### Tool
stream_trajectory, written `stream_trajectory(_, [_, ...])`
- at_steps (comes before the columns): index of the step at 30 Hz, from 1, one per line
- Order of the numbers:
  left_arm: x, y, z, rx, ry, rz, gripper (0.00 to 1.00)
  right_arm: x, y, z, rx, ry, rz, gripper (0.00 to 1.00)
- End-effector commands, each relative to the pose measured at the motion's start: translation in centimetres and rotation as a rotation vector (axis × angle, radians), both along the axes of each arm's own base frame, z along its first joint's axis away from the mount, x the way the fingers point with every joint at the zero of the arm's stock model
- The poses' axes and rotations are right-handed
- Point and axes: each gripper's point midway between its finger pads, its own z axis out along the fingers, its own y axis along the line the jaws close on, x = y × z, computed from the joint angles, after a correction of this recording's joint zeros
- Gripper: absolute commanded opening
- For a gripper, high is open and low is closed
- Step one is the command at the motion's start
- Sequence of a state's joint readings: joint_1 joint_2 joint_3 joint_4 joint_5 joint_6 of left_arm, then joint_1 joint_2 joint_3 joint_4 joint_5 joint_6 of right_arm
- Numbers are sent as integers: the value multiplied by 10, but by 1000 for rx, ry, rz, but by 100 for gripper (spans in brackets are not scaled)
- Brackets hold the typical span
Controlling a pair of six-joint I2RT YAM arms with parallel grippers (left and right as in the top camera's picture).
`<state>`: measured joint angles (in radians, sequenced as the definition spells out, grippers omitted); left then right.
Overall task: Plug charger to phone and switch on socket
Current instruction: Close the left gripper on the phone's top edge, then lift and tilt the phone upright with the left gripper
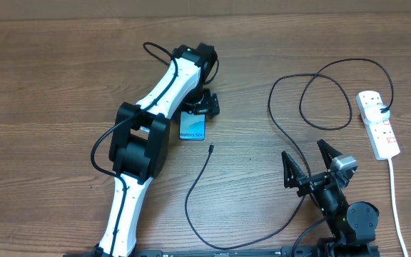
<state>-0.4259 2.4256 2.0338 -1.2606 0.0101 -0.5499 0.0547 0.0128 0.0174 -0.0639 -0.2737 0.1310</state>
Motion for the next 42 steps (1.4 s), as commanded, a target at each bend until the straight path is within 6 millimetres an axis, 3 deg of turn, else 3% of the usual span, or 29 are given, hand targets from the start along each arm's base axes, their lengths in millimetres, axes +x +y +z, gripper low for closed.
stream_trajectory(1, [13, 4, -10, 43, -52, -96, 100, 0, 1, -1, 3, -5, 4, 100])
stream_trajectory(7, [16, 6, -11, 50, -59, -102, 100, 0, 1, -1, 3, -5, 4, 100])
stream_trajectory(18, [-4, 10, -11, 64, 23, -134, 97, 0, 1, -1, 3, -5, 4, 100])
stream_trajectory(21, [1, 8, -11, 57, 3, -134, 94, 0, 1, -1, 3, -5, 4, 100])
stream_trajectory(28, [10, 5, -12, 44, -35, -154, 98, 0, 1, -1, 3, -5, 4, 100])
stream_trajectory(37, [-7, 5, -27, 42, 19, -170, 98, 0, 1, -1, 3, -5, 4, 100])
stream_trajectory(42, [-13, 1, -29, 12, 43, -175, 91, 0, 1, -1, 3, -5, 4, 100])
